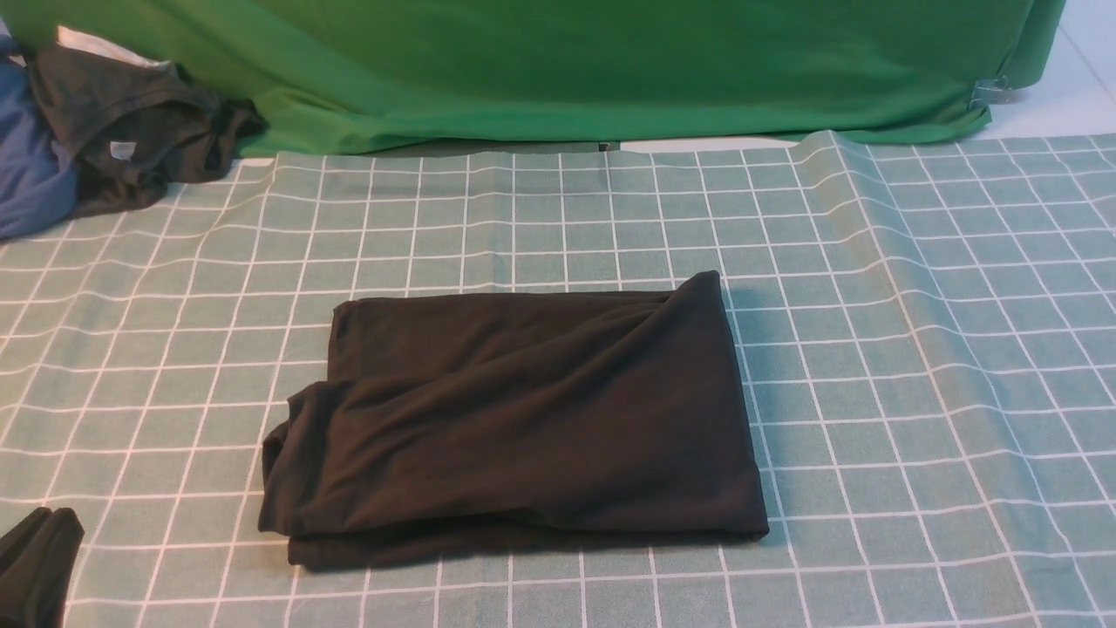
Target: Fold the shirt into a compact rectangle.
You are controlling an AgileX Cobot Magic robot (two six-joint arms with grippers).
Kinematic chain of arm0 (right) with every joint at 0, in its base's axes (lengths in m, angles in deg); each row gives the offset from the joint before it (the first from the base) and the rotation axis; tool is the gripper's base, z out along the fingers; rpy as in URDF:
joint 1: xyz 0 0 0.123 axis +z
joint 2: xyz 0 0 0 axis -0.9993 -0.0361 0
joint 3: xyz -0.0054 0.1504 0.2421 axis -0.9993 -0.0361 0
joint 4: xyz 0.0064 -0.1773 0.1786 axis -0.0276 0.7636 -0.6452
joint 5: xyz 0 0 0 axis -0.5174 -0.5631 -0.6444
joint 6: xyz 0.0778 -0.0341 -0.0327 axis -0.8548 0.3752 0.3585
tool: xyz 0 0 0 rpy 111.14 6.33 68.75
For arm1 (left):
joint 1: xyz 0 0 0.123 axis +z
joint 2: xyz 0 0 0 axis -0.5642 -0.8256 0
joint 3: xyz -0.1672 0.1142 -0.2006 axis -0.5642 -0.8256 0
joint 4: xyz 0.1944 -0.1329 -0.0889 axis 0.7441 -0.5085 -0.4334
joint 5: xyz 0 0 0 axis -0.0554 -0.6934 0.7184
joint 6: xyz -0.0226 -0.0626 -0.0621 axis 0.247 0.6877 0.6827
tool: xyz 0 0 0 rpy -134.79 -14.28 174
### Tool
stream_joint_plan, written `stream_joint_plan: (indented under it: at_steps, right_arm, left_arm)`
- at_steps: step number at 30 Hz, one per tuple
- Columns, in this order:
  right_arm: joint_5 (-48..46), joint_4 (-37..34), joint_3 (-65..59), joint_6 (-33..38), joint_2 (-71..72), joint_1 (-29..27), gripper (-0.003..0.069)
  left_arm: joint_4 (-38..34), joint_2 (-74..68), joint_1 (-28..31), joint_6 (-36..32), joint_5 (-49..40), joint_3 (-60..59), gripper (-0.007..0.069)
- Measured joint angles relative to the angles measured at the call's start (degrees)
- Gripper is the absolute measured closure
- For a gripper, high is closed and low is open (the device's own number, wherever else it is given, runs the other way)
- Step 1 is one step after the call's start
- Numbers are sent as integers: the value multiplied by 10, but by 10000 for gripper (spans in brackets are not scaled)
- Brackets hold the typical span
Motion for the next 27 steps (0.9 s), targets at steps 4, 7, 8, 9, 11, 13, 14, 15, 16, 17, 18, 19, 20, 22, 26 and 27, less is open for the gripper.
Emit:
stream_joint_plan:
  at_steps: [4, 7, 8, 9, 11, 13, 14, 15, 16, 17, 18, 19, 20, 22, 26, 27]
  right_arm:
    - [0, 0, 0, 0, 0, 0, 449]
    - [0, 0, 0, 0, 0, 0, 442]
    - [0, 0, 0, 0, 0, 0, 440]
    - [0, 0, 0, 0, 0, 0, 439]
    - [0, 0, 0, 0, 0, 0, 435]
    - [0, 0, 0, 0, 0, 0, 432]
    - [0, 0, 0, 0, 0, 0, 427]
    - [0, 0, 0, 0, 0, 0, 425]
    - [0, 0, 0, 0, 0, 0, 424]
    - [0, 0, 0, 0, 0, 0, 423]
    - [0, 0, 0, 0, 0, 0, 421]
    - [0, 0, 0, 0, 0, 0, 421]
    - [0, 0, 0, 0, 0, 0, 421]
    - [0, 0, 0, 0, 0, 0, 421]
    - [-1, 0, 0, 0, 0, 0, 420]
    - [-1, 0, 0, 0, 0, 0, 420]
  left_arm:
    - [4, 0, 0, 0, -1, 0, 613]
    - [5, 0, 0, 0, -2, 0, 613]
    - [5, 0, 0, 0, -2, 0, 612]
    - [5, 0, 0, 0, -2, 0, 611]
    - [5, 0, 0, 0, -2, 0, 611]
    - [5, 0, 0, 0, -2, 0, 611]
    - [5, 0, 0, 0, -2, 0, 611]
    - [5, 0, 0, 0, -2, 0, 611]
    - [5, 0, 0, 0, -2, 0, 611]
    - [5, 0, 0, 0, -2, 0, 611]
    - [5, 0, 0, 0, -2, 0, 611]
    - [5, 0, 0, 0, -2, 0, 611]
    - [5, 0, 0, 0, -2, 0, 611]
    - [5, 0, 0, 0, -2, 0, 611]
    - [6, 0, 0, 0, -2, 0, 611]
    - [6, 0, 0, 0, -2, 0, 611]
